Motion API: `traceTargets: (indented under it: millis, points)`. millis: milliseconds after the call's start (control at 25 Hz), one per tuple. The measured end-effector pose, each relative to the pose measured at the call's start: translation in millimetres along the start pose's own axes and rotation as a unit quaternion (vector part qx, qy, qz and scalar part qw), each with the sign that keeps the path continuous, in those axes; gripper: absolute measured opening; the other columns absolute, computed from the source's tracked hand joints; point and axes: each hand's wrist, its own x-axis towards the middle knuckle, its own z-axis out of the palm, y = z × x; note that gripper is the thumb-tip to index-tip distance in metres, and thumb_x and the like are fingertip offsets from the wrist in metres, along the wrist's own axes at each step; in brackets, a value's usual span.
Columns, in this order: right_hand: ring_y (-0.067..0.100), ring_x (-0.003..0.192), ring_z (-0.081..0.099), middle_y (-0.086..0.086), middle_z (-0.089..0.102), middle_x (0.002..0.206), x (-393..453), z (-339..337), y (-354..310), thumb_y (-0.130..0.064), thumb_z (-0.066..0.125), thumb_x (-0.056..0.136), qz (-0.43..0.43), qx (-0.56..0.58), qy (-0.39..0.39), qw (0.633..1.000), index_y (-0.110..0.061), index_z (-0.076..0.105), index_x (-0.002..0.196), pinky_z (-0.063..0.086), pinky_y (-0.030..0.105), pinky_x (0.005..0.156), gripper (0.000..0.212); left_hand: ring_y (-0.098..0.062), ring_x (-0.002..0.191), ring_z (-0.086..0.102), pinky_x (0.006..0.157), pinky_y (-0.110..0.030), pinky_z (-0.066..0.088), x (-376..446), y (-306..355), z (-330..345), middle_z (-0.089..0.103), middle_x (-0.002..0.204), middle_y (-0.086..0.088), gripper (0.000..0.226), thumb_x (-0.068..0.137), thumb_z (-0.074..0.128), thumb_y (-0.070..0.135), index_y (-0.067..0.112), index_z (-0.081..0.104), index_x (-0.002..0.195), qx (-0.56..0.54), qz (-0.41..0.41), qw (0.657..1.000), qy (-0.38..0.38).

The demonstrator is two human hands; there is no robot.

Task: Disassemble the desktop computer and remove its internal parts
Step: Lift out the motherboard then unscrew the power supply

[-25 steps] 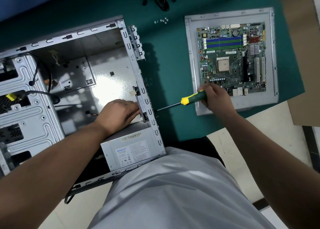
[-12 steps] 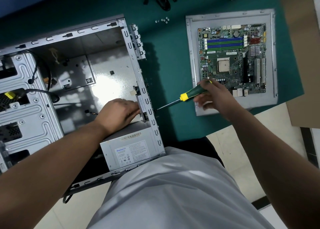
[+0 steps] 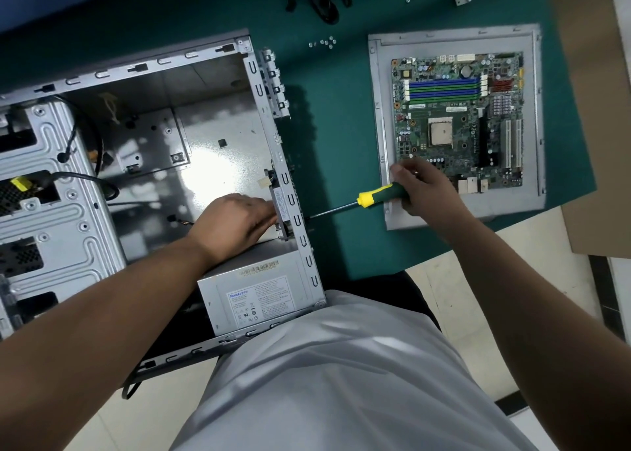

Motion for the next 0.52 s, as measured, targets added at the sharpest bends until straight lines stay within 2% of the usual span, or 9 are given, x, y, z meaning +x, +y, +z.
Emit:
traceTargets:
  millis: [40,80,160,240,320,360,400,480,520]
  points:
    - [0.015,0.068,0.057,-0.001,0.066,0.084,-0.3,-0.7,-0.7,-0.017,0.056,0.102,0.017,0.111,-0.022,0.993,-0.02,0.065,0.101,0.048,0.026,0.061,0.01,-0.031,0.06,0.066,0.063,-0.033,0.053,0.1,-0.3,0.5,0.068,0.07,-0.007,0.036,0.099,0.043,0.031,0.009,0.068,0.085,0.001,0.002,1.0,0.002]
    - [0.018,0.076,0.058,0.003,0.069,0.091,-1.0,-3.1,-1.6,-0.004,0.052,0.1,0.038,0.21,-0.056,0.975,-0.016,0.064,0.104,0.047,0.027,0.067,0.018,-0.031,0.06,0.066,0.063,-0.033,0.053,0.1,-0.8,0.8,0.068,0.071,-0.007,0.036,0.099,0.044,0.031,0.01,0.068,0.085,0.0,0.003,1.0,0.005]
    - [0.022,0.08,0.055,0.009,0.072,0.099,-4.3,-6.9,-4.0,0.003,0.044,0.095,0.071,0.296,-0.107,0.947,-0.012,0.064,0.101,0.043,0.03,0.072,0.025,-0.031,0.06,0.066,0.064,-0.033,0.054,-0.4,-1.5,1.6,0.068,0.071,-0.007,0.035,0.1,0.044,0.031,0.01,0.068,0.085,-0.001,0.003,1.0,0.007]
    - [0.022,0.071,0.059,0.009,0.074,0.089,-4.1,-6.1,-5.8,-0.022,0.045,0.103,0.09,0.185,-0.084,0.975,-0.014,0.065,0.092,0.047,0.029,0.065,0.024,-0.031,0.06,0.066,0.064,-0.033,0.054,-1.0,-1.6,2.3,0.068,0.07,-0.006,0.035,0.1,0.043,0.031,0.01,0.067,0.085,-0.002,0.004,1.0,0.006]
    - [0.017,0.051,0.055,0.004,0.067,0.064,-3.5,-4.2,-9.3,-0.055,0.042,0.103,0.072,-0.022,-0.029,0.997,-0.016,0.063,0.08,0.044,0.021,0.048,0.05,-0.031,0.06,0.066,0.064,-0.033,0.053,-0.6,-1.5,2.1,0.067,0.07,-0.007,0.035,0.1,0.044,0.031,0.01,0.067,0.085,0.001,0.004,1.0,0.006]
    - [0.016,0.047,0.05,0.001,0.061,0.057,-1.8,-5.5,-8.5,-0.056,0.043,0.102,0.05,-0.068,-0.013,0.996,-0.017,0.061,0.077,0.039,0.019,0.043,0.05,-0.031,0.06,0.065,0.063,-0.033,0.053,-0.5,-1.5,2.1,0.067,0.07,-0.007,0.034,0.099,0.044,0.03,0.01,0.067,0.085,0.002,0.005,1.0,0.006]
    - [0.016,0.05,0.048,0.001,0.057,0.059,1.1,-7.8,-5.7,-0.045,0.049,0.1,0.039,-0.042,-0.009,0.998,-0.018,0.06,0.079,0.037,0.019,0.042,0.036,-0.031,0.06,0.066,0.063,-0.033,0.053,-0.4,-1.6,1.8,0.067,0.07,-0.007,0.034,0.099,0.044,0.03,0.01,0.067,0.085,0.002,0.005,1.0,0.006]
    - [0.016,0.061,0.049,0.002,0.054,0.074,1.3,-12.8,-9.3,-0.02,0.049,0.086,0.051,0.084,-0.069,0.993,-0.019,0.057,0.088,0.038,0.023,0.052,0.008,-0.031,0.06,0.066,0.064,-0.033,0.054,-0.1,-1.5,1.2,0.068,0.071,-0.007,0.035,0.099,0.044,0.03,0.01,0.068,0.085,0.003,0.005,1.0,0.004]
    - [0.016,0.063,0.051,0.004,0.055,0.078,-0.3,-13.5,-10.8,-0.018,0.047,0.084,0.062,0.119,-0.094,0.987,-0.019,0.056,0.091,0.04,0.026,0.056,0.011,-0.031,0.06,0.066,0.063,-0.033,0.053,0.1,-1.3,0.9,0.067,0.071,-0.007,0.035,0.099,0.044,0.03,0.009,0.068,0.085,0.003,0.005,1.0,0.003]
